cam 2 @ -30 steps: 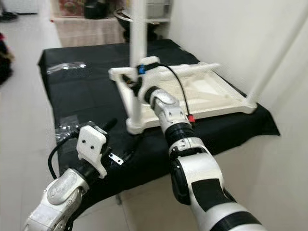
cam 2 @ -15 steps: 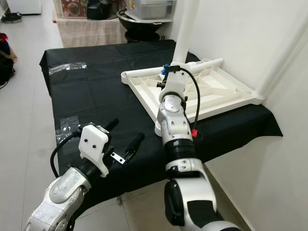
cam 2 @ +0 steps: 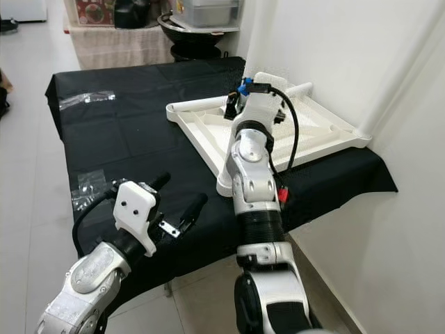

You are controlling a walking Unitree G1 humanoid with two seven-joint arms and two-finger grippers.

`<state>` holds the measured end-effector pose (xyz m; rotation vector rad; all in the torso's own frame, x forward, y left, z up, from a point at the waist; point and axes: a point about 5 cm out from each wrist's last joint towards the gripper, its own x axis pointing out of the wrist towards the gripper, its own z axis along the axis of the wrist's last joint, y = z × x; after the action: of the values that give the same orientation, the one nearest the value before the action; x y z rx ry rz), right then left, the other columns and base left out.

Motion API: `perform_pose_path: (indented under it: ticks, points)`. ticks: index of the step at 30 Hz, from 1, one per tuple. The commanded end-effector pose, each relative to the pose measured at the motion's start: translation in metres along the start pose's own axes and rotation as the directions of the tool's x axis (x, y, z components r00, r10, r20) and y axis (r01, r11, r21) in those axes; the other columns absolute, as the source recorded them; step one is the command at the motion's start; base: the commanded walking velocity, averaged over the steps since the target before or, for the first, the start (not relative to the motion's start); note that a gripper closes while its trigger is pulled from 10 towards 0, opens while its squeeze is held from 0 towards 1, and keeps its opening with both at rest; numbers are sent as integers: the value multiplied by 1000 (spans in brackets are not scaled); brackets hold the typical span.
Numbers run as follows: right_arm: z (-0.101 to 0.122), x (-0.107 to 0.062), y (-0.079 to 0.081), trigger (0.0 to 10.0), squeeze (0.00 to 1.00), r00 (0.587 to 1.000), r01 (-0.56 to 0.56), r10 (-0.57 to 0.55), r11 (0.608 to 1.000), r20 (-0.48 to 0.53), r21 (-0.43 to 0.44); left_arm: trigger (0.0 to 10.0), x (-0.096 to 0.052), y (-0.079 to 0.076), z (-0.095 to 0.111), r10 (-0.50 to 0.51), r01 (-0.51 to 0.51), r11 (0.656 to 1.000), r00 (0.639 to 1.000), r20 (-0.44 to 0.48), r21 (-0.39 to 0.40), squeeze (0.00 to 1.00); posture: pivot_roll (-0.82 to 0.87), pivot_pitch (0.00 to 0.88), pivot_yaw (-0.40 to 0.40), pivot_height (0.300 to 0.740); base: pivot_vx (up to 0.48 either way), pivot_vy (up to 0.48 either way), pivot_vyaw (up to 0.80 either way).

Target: Building children table

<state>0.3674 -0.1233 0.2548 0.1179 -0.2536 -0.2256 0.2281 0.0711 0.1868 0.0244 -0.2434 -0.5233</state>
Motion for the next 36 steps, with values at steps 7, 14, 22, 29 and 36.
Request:
perform_pose_path:
  ticks: [7, 14, 22, 29, 36]
  points:
    - [-26, -31, -23, 10000, 0, 968, -245, 245, 969, -58, 5, 10000, -1, 0, -5, -8, 8, 1000, 1000, -14, 0, 0, 1, 27, -80, 740, 0, 0, 0]
    - [-39, -52, -47, 10000, 0, 917, -375, 373, 927, -143, 13, 10000, -1, 1, -5, -10, 10, 1000, 1000, -14, 0, 0, -6, 28, -77, 740, 0, 0, 0]
    - [-65, -102, -62, 10000, 0, 548, -758, 735, 639, -399, 134, 10000, -4, 10, -8, 35, -35, 999, 999, -31, 4, 0, -7, 28, -76, 740, 0, 0, 0]
    - [-32, -91, -25, 10000, 0, 399, -878, 877, 450, -268, 166, 10000, -8, 29, -10, 105, -103, 994, 993, -45, 36, 0, 18, 26, -81, 740, 0, 0, 0]
    - [7, -48, 48, 10000, 0, 486, -862, 866, 497, -117, 97, 10000, -13, 51, -4, 202, -201, 978, 979, -24, 50, 0, 30, 29, -91, 740, 0, 0, 0]
